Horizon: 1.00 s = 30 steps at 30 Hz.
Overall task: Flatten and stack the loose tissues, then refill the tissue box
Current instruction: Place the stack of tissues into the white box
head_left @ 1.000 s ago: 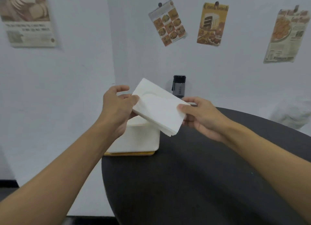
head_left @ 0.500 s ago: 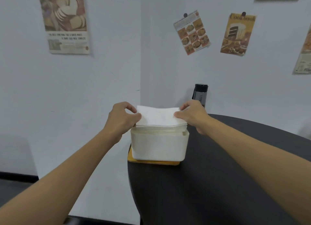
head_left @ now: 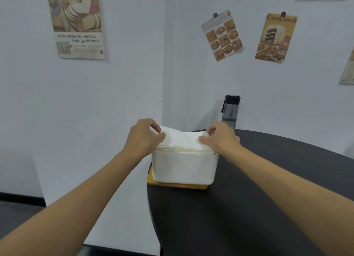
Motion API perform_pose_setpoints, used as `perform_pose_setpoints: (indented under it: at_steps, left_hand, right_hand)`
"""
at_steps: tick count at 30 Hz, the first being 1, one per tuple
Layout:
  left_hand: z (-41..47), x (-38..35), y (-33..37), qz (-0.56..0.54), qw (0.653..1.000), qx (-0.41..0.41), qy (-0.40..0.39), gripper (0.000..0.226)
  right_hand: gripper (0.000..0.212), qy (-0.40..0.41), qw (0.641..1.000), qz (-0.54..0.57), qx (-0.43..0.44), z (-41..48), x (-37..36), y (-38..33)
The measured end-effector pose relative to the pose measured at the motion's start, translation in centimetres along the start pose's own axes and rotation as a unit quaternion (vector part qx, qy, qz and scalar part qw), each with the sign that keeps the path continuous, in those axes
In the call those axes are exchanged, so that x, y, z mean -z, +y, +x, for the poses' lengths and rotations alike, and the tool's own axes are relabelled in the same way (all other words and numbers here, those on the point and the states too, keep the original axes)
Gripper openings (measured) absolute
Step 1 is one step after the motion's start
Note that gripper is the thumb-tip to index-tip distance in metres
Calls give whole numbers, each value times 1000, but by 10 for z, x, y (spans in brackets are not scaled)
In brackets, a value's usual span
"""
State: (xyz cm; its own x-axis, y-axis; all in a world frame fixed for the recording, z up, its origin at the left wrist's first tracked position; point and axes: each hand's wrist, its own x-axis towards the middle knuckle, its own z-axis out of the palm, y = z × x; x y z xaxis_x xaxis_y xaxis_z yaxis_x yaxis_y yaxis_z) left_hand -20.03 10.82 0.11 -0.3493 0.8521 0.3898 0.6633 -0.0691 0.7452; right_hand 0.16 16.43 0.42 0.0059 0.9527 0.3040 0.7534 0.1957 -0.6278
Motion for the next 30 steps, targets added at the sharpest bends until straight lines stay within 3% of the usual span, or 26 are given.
perform_pose_setpoints:
  at_steps: [3, 5, 8, 10, 12, 17, 22, 30]
  left_hand:
    - [-1, -5, -4, 8, 1000, 4, -8, 23]
    - [-3, -7, -6, -18, 998, 47, -27, 38]
    - [-6, -5, -6, -114, 981, 146, -56, 49]
    - [-7, -4, -6, -152, 970, 177, -73, 35]
    - [-9, -5, -5, -174, 962, 188, -90, 26]
    - [-13, -11, -4, -295, 926, 214, -99, 46]
    - [-21, -18, 16, -362, 910, 191, -73, 53]
    - [-57, -78, 84, -350, 919, 72, -167, 53]
  right_hand:
    - [60, -54, 992, 107, -39, 2, -4, 8]
    - [73, -107, 964, 222, -103, -1, -3, 12]
    - [46, -154, 927, 301, -163, 0, -5, 22]
    - [33, -167, 908, 339, -183, 0, -8, 27]
    - [31, -191, 882, 387, -186, -1, -12, 33]
    - [46, -206, 809, 521, -179, -3, -23, 40]
    - [53, -165, 807, 542, -169, -9, -8, 41]
    - [16, -98, 839, 500, -192, -50, 93, 96]
